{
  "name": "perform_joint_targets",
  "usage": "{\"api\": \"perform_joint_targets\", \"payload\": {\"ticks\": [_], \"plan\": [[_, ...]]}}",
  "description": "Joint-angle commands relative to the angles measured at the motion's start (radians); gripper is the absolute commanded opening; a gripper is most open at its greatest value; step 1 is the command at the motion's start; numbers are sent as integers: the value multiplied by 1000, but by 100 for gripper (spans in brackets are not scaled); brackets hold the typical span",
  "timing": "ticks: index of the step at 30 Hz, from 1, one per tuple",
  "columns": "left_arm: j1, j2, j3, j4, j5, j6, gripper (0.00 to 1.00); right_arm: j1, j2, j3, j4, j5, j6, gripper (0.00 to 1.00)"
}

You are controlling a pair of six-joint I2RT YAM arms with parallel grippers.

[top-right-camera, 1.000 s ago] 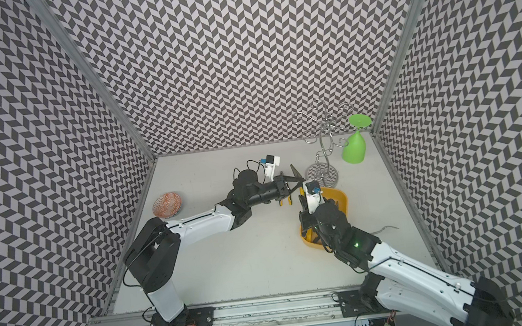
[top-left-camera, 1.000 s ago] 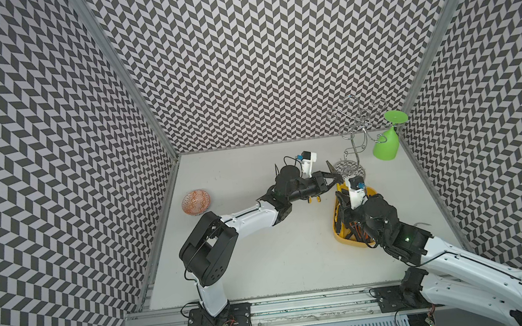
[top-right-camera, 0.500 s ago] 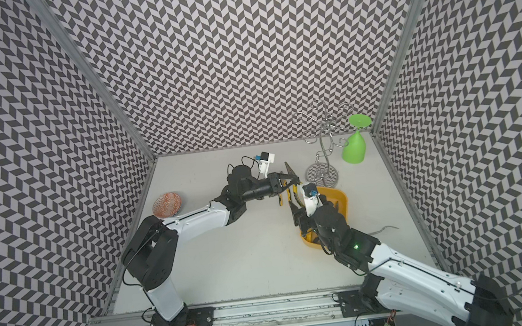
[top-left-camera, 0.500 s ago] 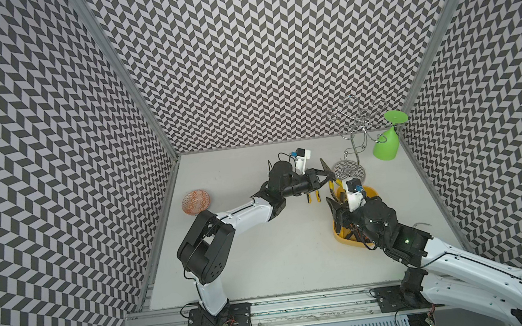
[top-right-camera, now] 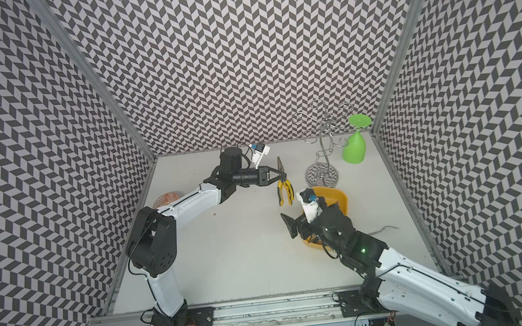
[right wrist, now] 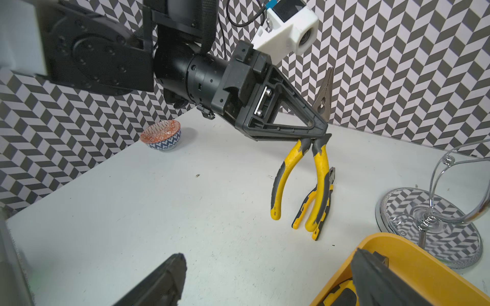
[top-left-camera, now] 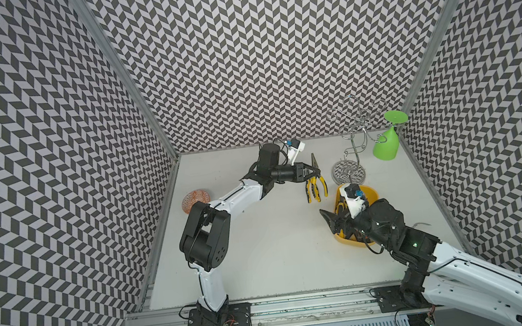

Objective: Take the pliers out of the storage box
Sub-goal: Place the pliers at the center of the board.

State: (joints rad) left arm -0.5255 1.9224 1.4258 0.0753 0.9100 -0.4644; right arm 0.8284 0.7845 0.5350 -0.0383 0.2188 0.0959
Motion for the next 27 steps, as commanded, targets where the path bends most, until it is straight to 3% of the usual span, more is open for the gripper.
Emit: {"api": "perform_joint_targets", "payload": {"ticks": [1, 5, 11, 27], "plan": [[65, 33, 58, -147, 100, 150, 0, 5, 23, 44, 24, 3, -6, 99], [126, 78, 108, -242, 98, 214, 0, 4, 35, 43, 43, 21, 22, 99], [184, 173, 133, -226, 123, 187, 0, 5, 48, 35, 48, 27, 29, 99], [183, 465, 361, -318, 141, 170, 0, 0, 27, -6, 48, 154, 26, 99]]}}
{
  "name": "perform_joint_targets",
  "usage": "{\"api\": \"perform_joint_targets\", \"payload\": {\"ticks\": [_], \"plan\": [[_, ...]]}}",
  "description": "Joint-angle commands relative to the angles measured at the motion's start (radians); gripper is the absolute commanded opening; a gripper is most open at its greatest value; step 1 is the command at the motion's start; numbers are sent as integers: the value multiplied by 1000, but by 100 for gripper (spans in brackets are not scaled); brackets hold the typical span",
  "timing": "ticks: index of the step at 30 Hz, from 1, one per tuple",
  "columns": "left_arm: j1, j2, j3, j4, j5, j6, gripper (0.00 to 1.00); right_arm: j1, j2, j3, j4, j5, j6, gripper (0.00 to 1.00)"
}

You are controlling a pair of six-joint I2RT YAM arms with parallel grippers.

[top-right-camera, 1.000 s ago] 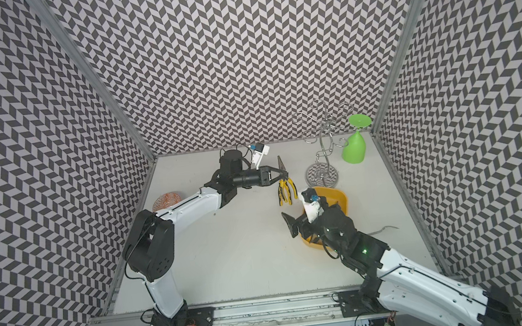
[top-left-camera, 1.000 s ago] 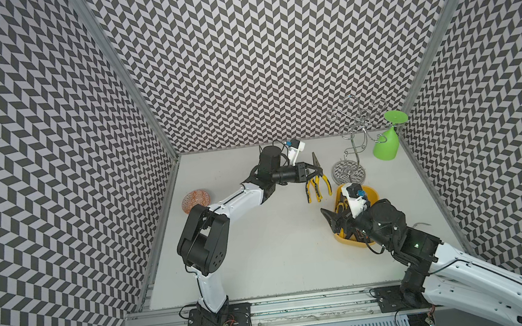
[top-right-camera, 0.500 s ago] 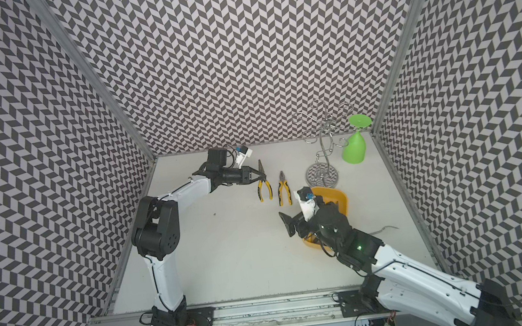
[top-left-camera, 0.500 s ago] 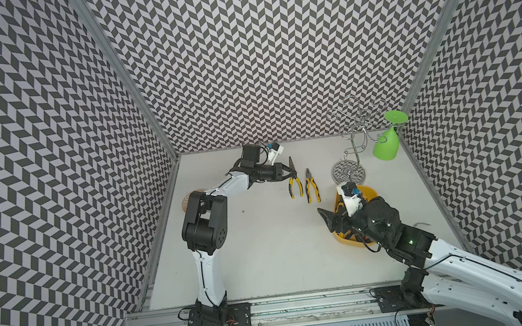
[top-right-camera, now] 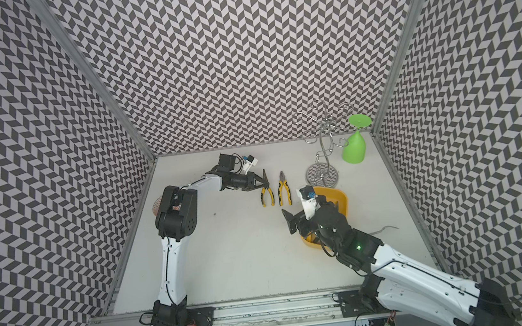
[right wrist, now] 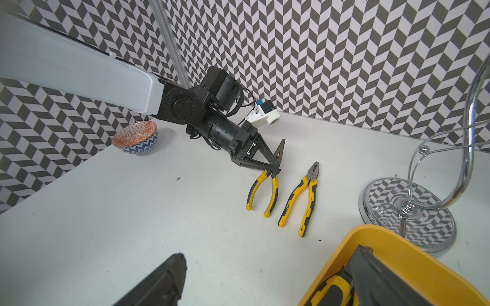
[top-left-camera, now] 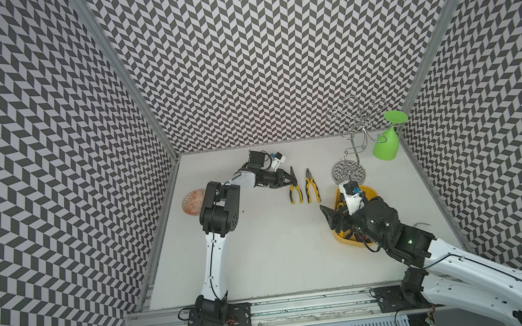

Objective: Take the pliers out of the storage box
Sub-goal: Place the pliers at the center of the board.

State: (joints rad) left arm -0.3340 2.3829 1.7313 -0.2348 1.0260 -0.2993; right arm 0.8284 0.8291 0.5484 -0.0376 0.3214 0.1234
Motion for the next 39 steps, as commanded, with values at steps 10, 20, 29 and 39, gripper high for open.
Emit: {"api": "perform_joint_targets", "payload": {"ticks": [10, 20, 29, 39], "plan": [[-10, 144, 168, -47, 17, -58, 0, -3, 24, -16, 50, 48, -16, 100], [2, 222, 245, -131, 0, -59, 8, -2, 33, -5, 41, 81, -24, 99], [13, 221, 232, -97, -8, -90, 26, -3, 31, 13, 33, 109, -18, 99], [18, 188, 206, -128, -72, -85, 63, -6, 9, 31, 12, 167, 5, 100]]}}
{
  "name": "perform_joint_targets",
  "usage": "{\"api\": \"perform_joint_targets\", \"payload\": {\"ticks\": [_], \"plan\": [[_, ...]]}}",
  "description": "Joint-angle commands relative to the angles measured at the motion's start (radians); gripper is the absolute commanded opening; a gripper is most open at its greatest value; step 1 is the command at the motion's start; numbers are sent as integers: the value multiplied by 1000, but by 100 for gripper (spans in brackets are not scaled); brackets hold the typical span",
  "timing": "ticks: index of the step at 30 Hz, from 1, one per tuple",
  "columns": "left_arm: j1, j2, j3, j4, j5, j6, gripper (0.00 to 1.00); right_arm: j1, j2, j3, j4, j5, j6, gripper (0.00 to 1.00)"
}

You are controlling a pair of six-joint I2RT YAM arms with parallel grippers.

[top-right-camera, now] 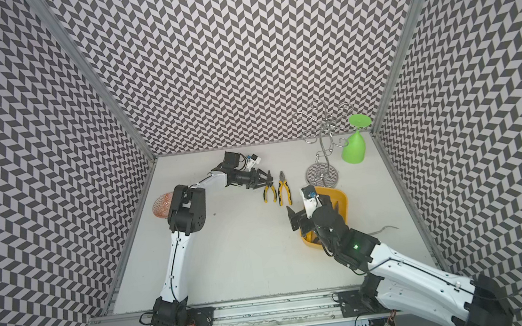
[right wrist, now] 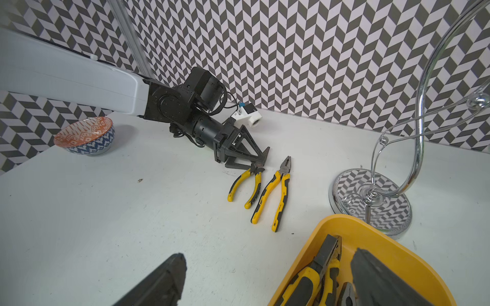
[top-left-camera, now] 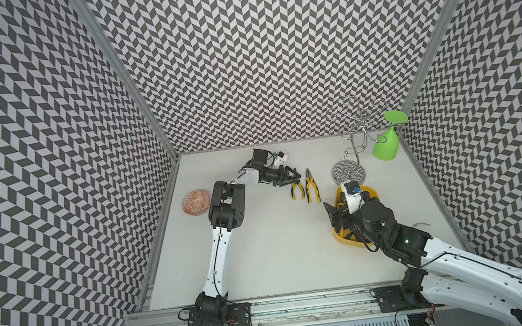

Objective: Take the pliers out of the storage box
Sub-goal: Place the pliers at the center of the board, then pick up the pliers from the storage box.

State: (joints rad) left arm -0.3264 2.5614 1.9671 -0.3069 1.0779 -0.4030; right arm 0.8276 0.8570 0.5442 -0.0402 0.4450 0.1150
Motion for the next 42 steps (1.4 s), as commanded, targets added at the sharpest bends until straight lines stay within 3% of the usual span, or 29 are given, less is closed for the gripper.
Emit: {"api": "perform_joint_targets", "payload": {"ticks": [1, 6, 7, 11, 21, 27, 33, 40, 42], "plan": [[11, -6, -44, -54, -147, 22, 67, -8, -19, 40, 8, 55, 33, 100], [1, -127, -151, 20, -234, 55, 97, -101, -10, 79, -65, -42, 184, 99], [0, -153, -169, 30, -252, 58, 98, -133, -1, 90, -89, -78, 213, 100], [-8, -270, -288, 134, -294, 27, 98, -230, 36, 122, -187, -117, 284, 99], [-83, -638, -632, 437, -443, -13, 98, -396, 135, 210, -422, -248, 306, 97], [-182, -839, -784, 494, -511, 108, 98, -516, 207, 246, -594, -274, 310, 81], [-271, -1010, -916, 489, -541, 248, 98, -565, 251, 236, -634, -416, 249, 71], [-275, -1107, -997, 491, -571, 295, 98, -570, 364, 235, -616, -569, 203, 58], [-275, -1100, -994, 478, -589, 302, 98, -570, 390, 228, -604, -614, 188, 48]]}}
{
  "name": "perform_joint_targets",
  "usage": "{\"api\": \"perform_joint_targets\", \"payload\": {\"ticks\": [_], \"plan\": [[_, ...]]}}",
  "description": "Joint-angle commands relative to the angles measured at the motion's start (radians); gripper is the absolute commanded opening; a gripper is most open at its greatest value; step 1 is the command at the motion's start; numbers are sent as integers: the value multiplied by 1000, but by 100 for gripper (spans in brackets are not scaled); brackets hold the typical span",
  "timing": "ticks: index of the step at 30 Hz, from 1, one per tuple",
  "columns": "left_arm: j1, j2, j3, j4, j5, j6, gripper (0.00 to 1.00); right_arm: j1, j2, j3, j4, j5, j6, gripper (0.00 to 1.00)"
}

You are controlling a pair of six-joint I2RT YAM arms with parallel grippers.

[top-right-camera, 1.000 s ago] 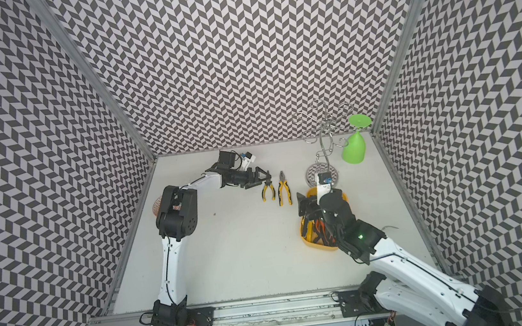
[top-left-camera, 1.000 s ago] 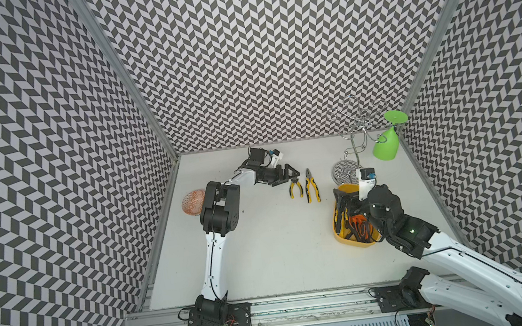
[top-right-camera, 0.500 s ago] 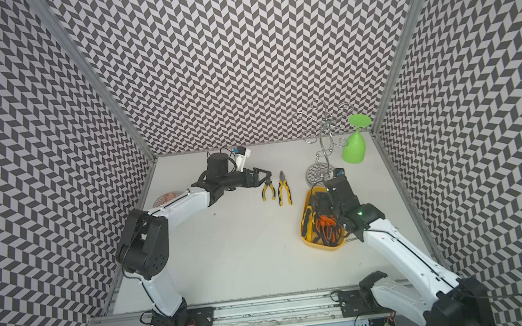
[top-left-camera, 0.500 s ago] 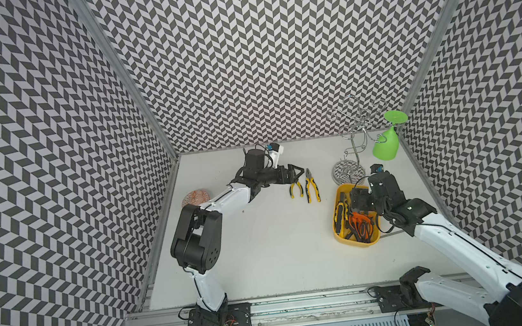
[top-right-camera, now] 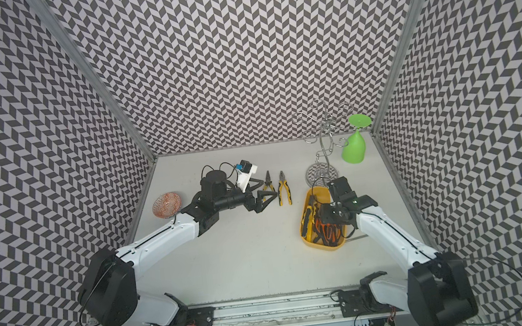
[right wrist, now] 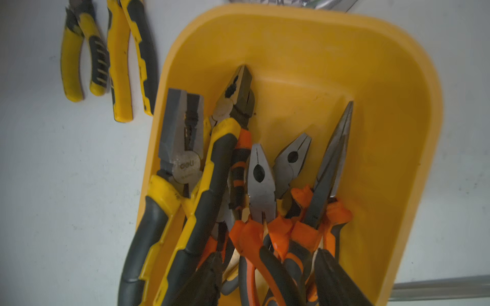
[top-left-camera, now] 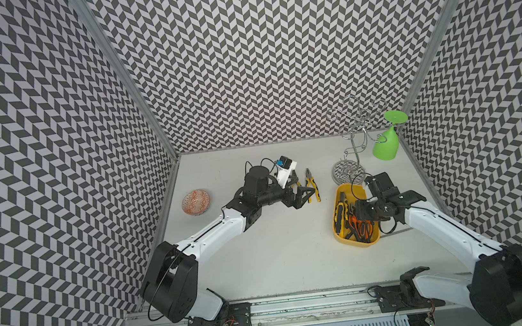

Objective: Take the pliers out of the storage box
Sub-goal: Pick up the pliers from the storage box.

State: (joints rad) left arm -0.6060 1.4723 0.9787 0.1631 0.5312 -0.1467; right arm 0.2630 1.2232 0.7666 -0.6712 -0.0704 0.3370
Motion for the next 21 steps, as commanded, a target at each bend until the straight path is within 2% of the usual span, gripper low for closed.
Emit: {"api": "perform_joint_targets", "payload": {"ticks": [1, 5, 7, 10, 13, 16, 18, 21], "plan": [[6, -4, -1, 6, -48, 41, 98, -4, 26, 2, 27, -116, -36, 40], [6, 23, 23, -1, -33, 30, 98, -4, -4, -16, -3, -168, -26, 33], [6, 30, 25, 8, -28, 26, 98, -4, -19, -22, -23, -202, -17, 33], [9, 34, 23, 25, -11, 18, 98, -2, -38, -45, -35, -262, -7, 40], [11, 39, 23, 26, -3, 15, 98, -1, -39, -59, -54, -303, -7, 39], [15, 38, 20, 23, -2, 14, 98, -1, -41, -43, -83, -281, 2, 38], [19, 38, 18, 34, 7, 3, 98, -1, -47, -39, -86, -245, -1, 33], [23, 45, 26, 42, 23, -8, 98, -1, -44, -24, -91, -182, 6, 18]]}}
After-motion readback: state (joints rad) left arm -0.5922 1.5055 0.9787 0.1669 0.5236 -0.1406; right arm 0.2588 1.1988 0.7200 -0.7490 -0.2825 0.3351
